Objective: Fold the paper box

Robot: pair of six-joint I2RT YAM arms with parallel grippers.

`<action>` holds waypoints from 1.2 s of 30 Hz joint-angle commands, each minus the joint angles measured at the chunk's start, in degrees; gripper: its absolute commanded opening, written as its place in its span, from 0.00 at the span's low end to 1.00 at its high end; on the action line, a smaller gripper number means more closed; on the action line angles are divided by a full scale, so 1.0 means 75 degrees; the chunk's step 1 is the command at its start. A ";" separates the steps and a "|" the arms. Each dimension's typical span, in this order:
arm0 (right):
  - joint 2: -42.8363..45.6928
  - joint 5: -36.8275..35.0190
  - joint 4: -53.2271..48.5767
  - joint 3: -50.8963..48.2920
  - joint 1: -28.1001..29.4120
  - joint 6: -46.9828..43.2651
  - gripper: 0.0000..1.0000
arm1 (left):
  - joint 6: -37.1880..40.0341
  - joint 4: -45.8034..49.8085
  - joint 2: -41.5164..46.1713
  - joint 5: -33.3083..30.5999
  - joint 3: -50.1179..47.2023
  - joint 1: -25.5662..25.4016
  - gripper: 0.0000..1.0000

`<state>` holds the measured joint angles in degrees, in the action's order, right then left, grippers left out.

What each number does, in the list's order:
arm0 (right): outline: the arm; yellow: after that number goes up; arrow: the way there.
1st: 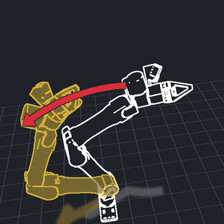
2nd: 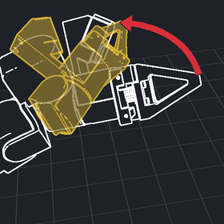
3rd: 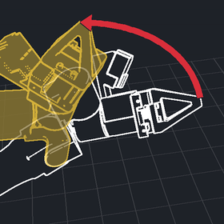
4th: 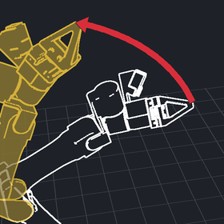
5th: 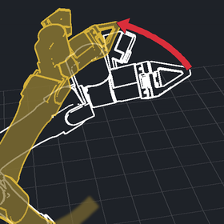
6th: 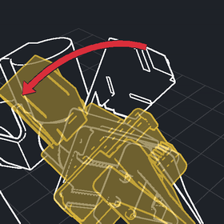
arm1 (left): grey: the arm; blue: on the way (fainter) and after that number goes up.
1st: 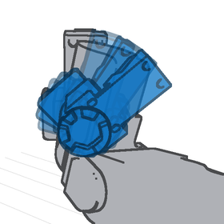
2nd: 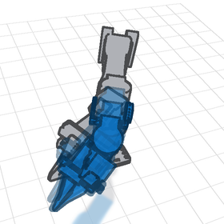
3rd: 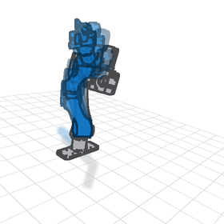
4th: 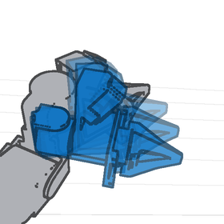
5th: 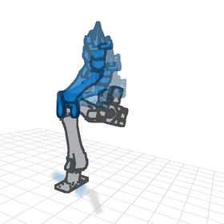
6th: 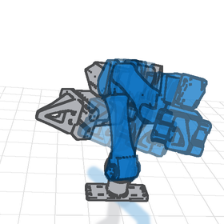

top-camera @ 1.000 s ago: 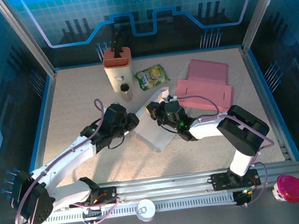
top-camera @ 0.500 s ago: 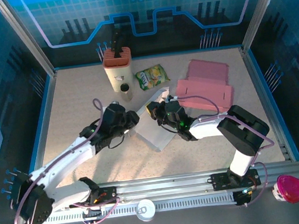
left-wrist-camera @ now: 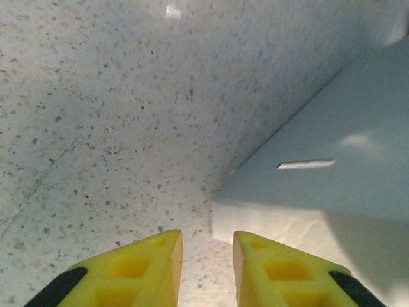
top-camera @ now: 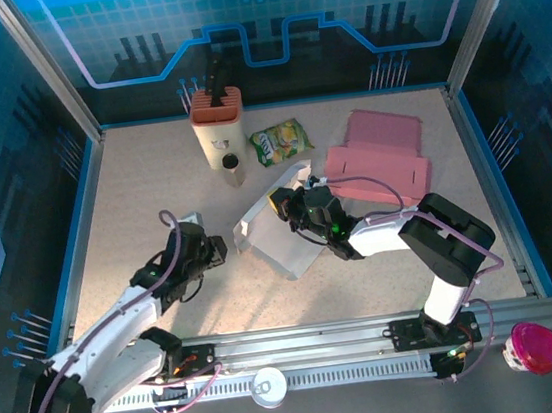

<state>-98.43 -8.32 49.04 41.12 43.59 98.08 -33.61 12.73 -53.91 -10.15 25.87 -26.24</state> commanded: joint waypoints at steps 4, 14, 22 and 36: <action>-0.0258 0.0191 -0.0303 0.0195 -0.0068 -0.0001 0.00 | 0.1551 -0.1463 -0.1052 0.0267 -0.0101 0.0054 0.39; -0.0486 0.0361 -0.0249 0.0397 -0.0135 0.0052 0.00 | 0.2016 -0.2389 -0.1867 0.0765 -0.0036 -0.0080 0.44; -0.0548 0.0489 -0.0247 0.0517 -0.0175 0.0105 0.00 | 0.2632 -0.3182 -0.2033 0.0769 -0.0168 -0.0541 0.45; -0.0407 0.0517 -0.0270 0.0563 -0.0211 0.0056 0.00 | 0.2624 -0.3447 -0.2269 0.0308 -0.0293 -0.0949 0.53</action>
<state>-101.30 -4.91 47.13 44.38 41.93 98.15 -14.59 -11.22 -69.71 -6.90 23.83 -32.86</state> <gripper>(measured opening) 0.041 0.536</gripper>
